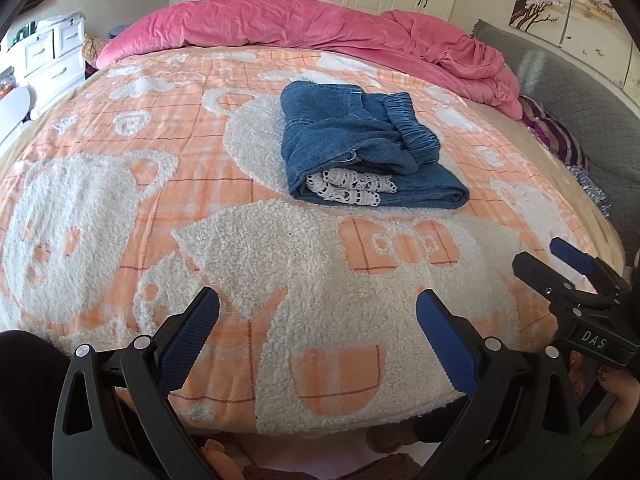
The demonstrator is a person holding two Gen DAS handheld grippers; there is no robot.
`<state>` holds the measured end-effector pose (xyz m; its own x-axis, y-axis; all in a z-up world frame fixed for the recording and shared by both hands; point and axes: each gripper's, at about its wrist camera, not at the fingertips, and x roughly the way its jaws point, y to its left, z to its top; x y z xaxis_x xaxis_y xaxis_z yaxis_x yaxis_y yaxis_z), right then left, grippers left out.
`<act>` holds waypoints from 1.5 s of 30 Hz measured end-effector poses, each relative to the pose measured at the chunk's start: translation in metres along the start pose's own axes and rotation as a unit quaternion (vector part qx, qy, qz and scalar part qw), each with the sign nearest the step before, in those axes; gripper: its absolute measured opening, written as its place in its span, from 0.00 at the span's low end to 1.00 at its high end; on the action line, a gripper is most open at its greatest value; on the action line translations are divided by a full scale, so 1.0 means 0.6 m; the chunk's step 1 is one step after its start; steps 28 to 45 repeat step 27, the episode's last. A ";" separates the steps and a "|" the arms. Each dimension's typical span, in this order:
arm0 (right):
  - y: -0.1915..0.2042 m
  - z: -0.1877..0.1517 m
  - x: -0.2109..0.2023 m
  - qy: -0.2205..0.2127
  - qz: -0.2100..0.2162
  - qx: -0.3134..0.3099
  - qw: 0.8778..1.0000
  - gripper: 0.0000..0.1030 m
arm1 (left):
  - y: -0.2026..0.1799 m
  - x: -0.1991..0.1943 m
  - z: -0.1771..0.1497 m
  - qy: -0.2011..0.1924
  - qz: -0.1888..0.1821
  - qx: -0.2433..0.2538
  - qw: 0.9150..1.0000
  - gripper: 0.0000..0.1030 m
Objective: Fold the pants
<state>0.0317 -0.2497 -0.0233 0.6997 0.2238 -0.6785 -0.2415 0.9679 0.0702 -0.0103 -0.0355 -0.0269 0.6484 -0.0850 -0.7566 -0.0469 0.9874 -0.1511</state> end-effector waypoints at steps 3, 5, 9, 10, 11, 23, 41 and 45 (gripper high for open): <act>-0.002 0.001 0.002 0.003 -0.003 0.001 1.000 0.91 | 0.000 0.001 0.001 0.004 -0.002 -0.001 1.000 0.96; -0.002 0.000 0.003 0.005 -0.005 0.001 1.000 0.91 | 0.000 -0.001 0.000 0.002 -0.001 -0.001 1.000 0.96; -0.002 0.002 0.006 0.007 -0.006 0.002 1.000 0.91 | 0.001 -0.003 0.001 0.000 -0.006 -0.002 1.000 0.96; -0.003 0.002 0.006 0.008 -0.006 0.004 1.000 0.91 | 0.001 -0.003 0.001 0.000 -0.005 -0.003 1.000 0.96; -0.004 0.002 0.006 0.009 -0.006 0.005 1.000 0.91 | 0.002 -0.003 0.002 0.000 -0.007 -0.003 1.000 0.96; -0.167 0.103 0.004 -0.010 -0.071 0.082 0.994 0.91 | 0.170 0.034 0.155 0.035 0.090 -0.064 0.993 0.96; -0.330 0.150 0.067 0.043 -0.123 0.139 0.982 0.91 | 0.313 0.104 0.224 0.063 0.182 -0.120 0.974 0.96; -0.330 0.150 0.067 0.043 -0.123 0.139 0.982 0.91 | 0.313 0.104 0.224 0.063 0.182 -0.120 0.974 0.96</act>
